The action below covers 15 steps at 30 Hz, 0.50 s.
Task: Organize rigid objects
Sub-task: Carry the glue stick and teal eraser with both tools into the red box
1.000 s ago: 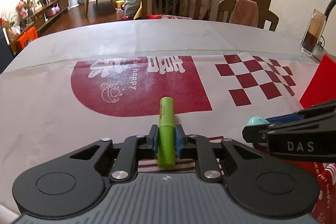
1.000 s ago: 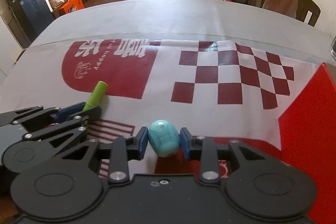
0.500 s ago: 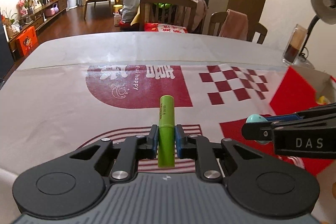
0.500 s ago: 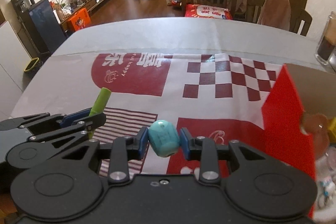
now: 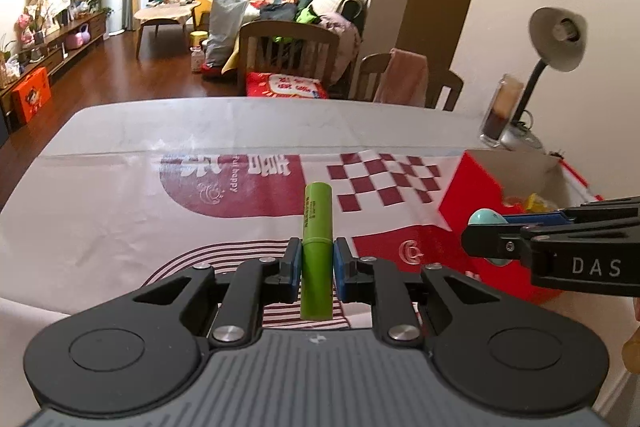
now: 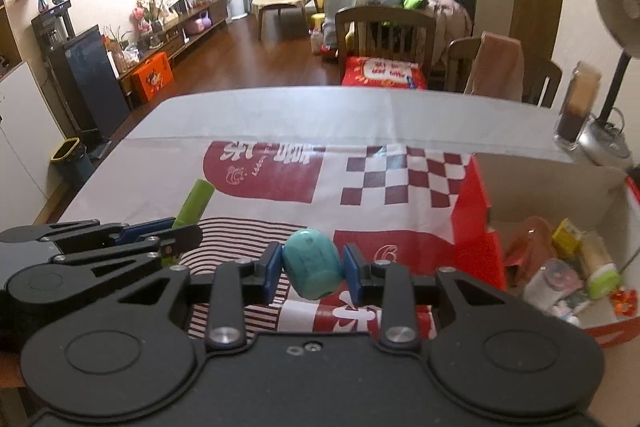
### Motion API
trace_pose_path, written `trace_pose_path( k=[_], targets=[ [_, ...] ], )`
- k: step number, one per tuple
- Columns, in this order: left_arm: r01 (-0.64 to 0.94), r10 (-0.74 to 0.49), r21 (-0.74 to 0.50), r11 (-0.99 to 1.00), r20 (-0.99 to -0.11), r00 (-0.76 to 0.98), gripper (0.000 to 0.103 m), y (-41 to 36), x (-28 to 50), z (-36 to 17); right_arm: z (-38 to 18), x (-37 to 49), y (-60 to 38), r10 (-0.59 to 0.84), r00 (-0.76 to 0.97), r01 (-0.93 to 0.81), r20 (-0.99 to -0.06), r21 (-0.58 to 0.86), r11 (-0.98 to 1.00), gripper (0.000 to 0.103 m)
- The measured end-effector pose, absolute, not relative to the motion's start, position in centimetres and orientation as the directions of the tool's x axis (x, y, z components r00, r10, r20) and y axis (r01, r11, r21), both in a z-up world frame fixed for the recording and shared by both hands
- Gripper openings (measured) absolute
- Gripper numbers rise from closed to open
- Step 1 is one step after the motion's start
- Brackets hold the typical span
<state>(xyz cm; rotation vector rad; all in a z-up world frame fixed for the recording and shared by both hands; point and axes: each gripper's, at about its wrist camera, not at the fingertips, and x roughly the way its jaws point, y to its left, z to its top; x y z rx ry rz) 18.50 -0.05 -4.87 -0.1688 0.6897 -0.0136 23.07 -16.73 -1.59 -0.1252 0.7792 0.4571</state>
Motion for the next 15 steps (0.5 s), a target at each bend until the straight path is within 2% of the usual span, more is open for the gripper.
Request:
trace_pose_path(
  k=[7,15],
  targets=[
    [-0.005,-0.1,-0.172,0.985,-0.602,0.792,0.016,-1.3,17.0,-2.0,0.7,22.1,-18.7,0.345,0.668,-0.428,-0.659,0.04,0.903,0.032],
    [0.061,-0.156,-0.177,0.982,-0.595,0.788,0.016,-4.9,18.7,-0.6,1.1,23.8,-24.0,0.313,0.698,-0.382,-0.644,0.035,0.923,0.032]
  ],
)
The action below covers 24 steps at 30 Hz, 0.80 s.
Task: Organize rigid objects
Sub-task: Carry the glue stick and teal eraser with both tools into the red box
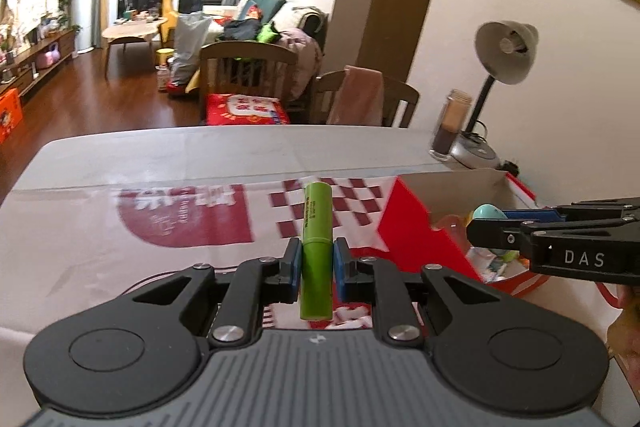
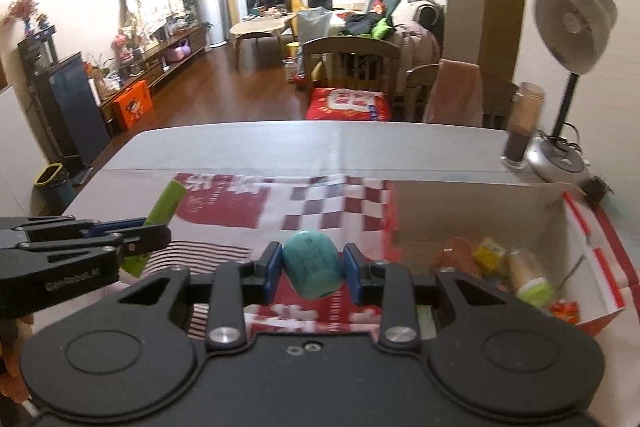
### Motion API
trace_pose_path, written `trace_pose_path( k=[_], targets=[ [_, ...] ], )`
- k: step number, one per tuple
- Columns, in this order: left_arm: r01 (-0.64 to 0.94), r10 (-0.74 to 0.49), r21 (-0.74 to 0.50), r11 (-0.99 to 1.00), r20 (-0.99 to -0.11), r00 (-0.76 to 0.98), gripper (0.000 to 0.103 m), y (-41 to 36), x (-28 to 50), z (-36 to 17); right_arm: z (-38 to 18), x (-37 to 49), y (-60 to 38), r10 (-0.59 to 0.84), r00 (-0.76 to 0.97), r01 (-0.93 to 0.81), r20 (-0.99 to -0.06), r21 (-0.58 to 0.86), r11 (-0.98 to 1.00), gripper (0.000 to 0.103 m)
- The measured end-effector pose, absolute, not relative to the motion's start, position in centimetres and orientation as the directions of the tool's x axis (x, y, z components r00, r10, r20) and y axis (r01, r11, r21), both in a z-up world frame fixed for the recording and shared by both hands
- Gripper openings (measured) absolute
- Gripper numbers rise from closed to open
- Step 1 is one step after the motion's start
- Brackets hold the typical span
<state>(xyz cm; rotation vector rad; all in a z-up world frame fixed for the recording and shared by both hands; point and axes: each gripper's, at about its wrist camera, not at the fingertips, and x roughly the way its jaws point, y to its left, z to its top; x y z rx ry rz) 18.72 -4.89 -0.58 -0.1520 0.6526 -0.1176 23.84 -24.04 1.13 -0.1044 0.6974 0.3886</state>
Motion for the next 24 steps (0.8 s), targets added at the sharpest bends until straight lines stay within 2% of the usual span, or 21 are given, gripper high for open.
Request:
trace_pose_path(
  k=[10,24],
  targets=[
    [0.158,-0.245,-0.193,0.968,-0.625,0.741,0.016,-13.2,23.7,-1.4,-0.1,28.2,-34.1,0.229,0.708,-0.276,-0.668,0.036,0.96,0.032],
    [0.265,-0.311,-0.181,0.947,-0.713,0.628,0.016,-23.0,29.8,-4.9,-3.5,32.3,-42.2,0.172,0.666,-0.229,-0.726,0.02,0.973,0.032]
  ],
)
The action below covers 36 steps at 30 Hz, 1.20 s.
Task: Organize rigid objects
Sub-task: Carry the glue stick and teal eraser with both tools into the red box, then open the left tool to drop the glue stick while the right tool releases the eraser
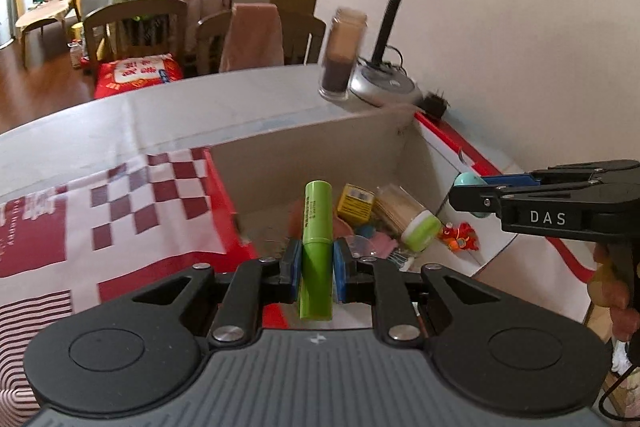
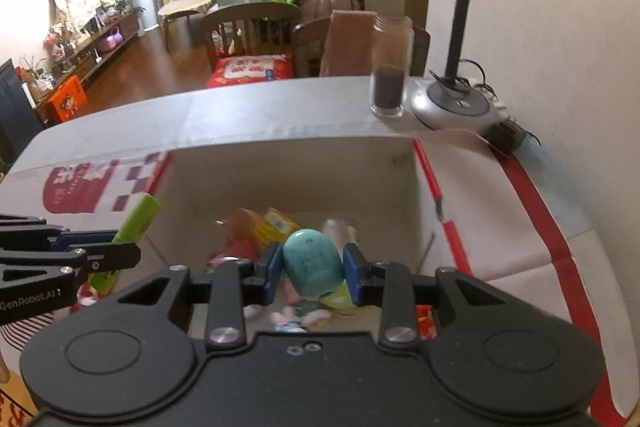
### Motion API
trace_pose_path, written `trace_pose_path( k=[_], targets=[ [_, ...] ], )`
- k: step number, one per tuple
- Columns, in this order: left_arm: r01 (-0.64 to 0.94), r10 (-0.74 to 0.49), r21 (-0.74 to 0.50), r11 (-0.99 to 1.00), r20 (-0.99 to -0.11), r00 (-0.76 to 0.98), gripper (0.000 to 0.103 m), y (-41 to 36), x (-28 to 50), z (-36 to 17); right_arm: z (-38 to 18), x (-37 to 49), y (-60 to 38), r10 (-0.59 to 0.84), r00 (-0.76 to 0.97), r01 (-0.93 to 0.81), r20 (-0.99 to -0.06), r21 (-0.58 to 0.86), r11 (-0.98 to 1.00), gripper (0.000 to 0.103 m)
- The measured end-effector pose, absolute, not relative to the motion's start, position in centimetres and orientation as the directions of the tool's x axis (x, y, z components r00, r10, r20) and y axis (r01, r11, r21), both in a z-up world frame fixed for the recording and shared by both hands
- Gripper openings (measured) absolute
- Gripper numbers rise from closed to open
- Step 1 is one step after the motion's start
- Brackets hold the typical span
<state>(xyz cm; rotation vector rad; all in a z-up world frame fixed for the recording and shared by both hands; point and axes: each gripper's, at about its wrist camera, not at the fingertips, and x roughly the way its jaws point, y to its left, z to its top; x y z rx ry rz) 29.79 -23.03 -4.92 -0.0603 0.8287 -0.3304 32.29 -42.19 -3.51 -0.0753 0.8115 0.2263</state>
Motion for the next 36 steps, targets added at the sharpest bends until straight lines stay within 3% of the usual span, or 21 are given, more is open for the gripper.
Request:
trace_pose_path(
  k=[19,36],
  targets=[
    [0.271,-0.267,-0.142,0.952,-0.816,0.512,0.016,-28.2,38.1,-9.9,-8.9,35.1,-40.4,0.197,0.575,-0.36,-0.794,-0.029,0.933,0.032],
    [0.264,-0.254,-0.135,0.955,-0.829,0.499,0.016,-27.9,37.0,-10.4,-8.6,34.8,-40.8,0.226,0.555,-0.353,-0.801,0.019,0.936,0.035]
  ],
)
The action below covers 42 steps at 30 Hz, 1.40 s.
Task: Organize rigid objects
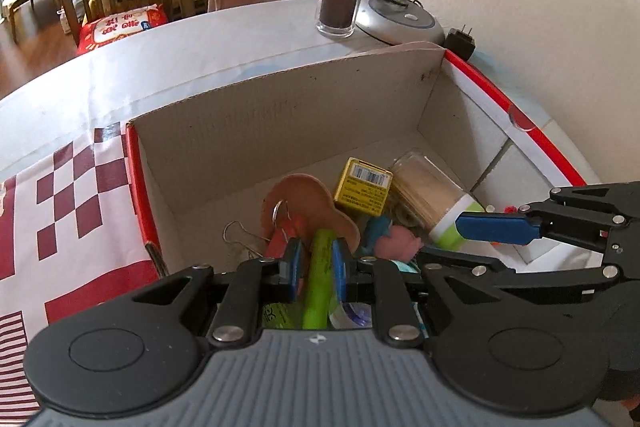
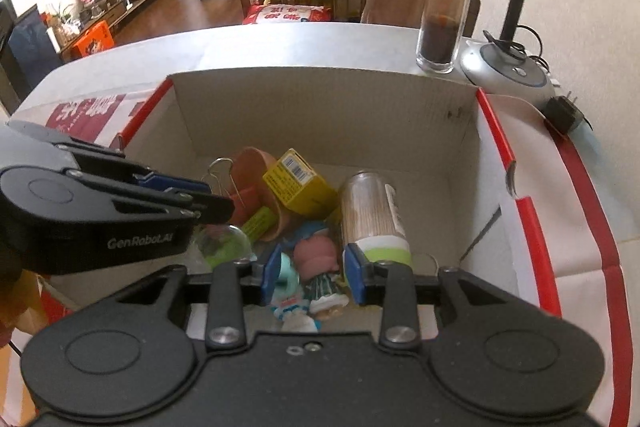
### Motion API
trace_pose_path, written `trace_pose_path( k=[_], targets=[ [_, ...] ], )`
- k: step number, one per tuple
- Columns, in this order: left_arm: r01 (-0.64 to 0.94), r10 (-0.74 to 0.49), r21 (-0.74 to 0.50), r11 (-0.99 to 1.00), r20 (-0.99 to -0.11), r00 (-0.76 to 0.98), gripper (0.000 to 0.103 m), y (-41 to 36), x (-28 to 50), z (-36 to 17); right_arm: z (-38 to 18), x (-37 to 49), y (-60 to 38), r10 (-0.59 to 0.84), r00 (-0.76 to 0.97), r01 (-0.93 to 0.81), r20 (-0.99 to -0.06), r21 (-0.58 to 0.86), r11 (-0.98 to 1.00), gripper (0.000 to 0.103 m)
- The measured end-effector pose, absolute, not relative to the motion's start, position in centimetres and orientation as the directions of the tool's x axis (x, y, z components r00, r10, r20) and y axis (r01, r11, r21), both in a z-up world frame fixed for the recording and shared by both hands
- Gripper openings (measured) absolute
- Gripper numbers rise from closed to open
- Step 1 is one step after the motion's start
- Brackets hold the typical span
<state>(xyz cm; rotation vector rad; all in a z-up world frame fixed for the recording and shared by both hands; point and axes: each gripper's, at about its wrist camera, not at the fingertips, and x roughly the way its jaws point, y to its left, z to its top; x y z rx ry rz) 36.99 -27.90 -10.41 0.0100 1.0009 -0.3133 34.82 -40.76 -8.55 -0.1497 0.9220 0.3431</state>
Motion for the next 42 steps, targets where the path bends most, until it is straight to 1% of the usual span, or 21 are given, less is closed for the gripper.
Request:
trace_pose_path(
  k=[12,15,22,24,26,28,29,30,31,32,33,34,35,36,38,40,42],
  targets=[
    [0.295,-0.301,-0.154,0.943,-0.776,0.555,0.017,-26.2,33.1,-7.5,-6.2,31.5,-41.9,0.208,0.618,-0.245,-0.758,0.065,0.967,0.042],
    [0.307,-0.308,-0.149,0.94,-0.759,0.574,0.017,-25.6,31.7,-6.6,-5.5,30.2,-41.8,0.208,0.635,-0.231,-0.744,0.074,0.97,0.049],
    [0.327,-0.338,-0.164,0.931,-0.723,0.602,0.017,-23.8,28.7,-4.9,-3.6,27.0,-41.1,0.201,0.686,-0.209,-0.699,0.075,0.975,0.055],
    [0.335,-0.343,-0.159,0.929,-0.714,0.611,0.017,-23.4,27.7,-4.4,-3.1,26.2,-41.0,0.195,0.699,-0.201,-0.688,0.073,0.977,0.059],
    [0.342,-0.343,-0.151,0.927,-0.705,0.62,0.017,-23.0,26.8,-3.9,-2.7,25.4,-40.9,0.193,0.712,-0.197,-0.676,0.071,0.978,0.066],
    [0.348,-0.344,-0.143,0.927,-0.697,0.63,0.017,-22.7,25.9,-3.6,-2.3,24.4,-40.7,0.19,0.725,-0.195,-0.662,0.068,0.978,0.069],
    [0.35,-0.343,-0.138,0.926,-0.693,0.634,0.019,-22.6,25.5,-3.4,-2.1,24.1,-40.7,0.191,0.73,-0.195,-0.657,0.068,0.978,0.069],
    [0.354,-0.344,-0.134,0.926,-0.687,0.64,0.027,-22.4,25.0,-3.1,-1.9,23.6,-40.6,0.193,0.736,-0.195,-0.649,0.069,0.978,0.07],
    [0.355,-0.344,-0.13,0.926,-0.679,0.648,0.031,-22.2,24.6,-2.9,-1.7,23.3,-40.5,0.193,0.741,-0.196,-0.643,0.069,0.978,0.071],
    [0.355,-0.343,-0.124,0.926,-0.669,0.66,0.044,-22.1,24.1,-2.7,-1.5,22.9,-40.4,0.195,0.747,-0.197,-0.635,0.068,0.978,0.072],
    [0.356,-0.341,-0.117,0.927,-0.656,0.673,0.061,-21.9,23.6,-2.4,-1.3,22.5,-40.3,0.197,0.753,-0.2,-0.628,0.066,0.977,0.074],
    [0.355,-0.341,-0.113,0.928,-0.642,0.687,0.067,-21.8,23.1,-2.1,-1.0,22.0,-40.2,0.2,0.76,-0.205,-0.619,0.065,0.977,0.076],
    [0.355,-0.341,-0.11,0.928,-0.631,0.696,0.07,-21.6,22.7,-1.8,-0.8,21.6,-40.1,0.204,0.766,-0.208,-0.61,0.064,0.976,0.079],
    [0.356,-0.341,-0.106,0.928,-0.623,0.704,0.07,-21.5,22.3,-1.5,-0.6,21.3,-40.0,0.207,0.771,-0.212,-0.603,0.064,0.975,0.081],
    [0.359,-0.341,-0.1,0.928,-0.617,0.709,0.07,-21.4,21.6,-1.1,-0.3,20.5,-39.9,0.213,0.781,-0.215,-0.587,0.067,0.974,0.089],
    [0.365,-0.35,-0.105,0.925,-0.609,0.712,0.071,-21.2,21.0,-0.8,0.0,20.1,-40.1,0.225,0.785,-0.219,-0.577,0.08,0.972,0.092],
    [0.368,-0.359,-0.114,0.923,-0.601,0.715,0.078,-21.0,20.5,-0.5,0.1,19.5,-40.2,0.235,0.789,-0.223,-0.568,0.092,0.97,0.096]
  ],
)
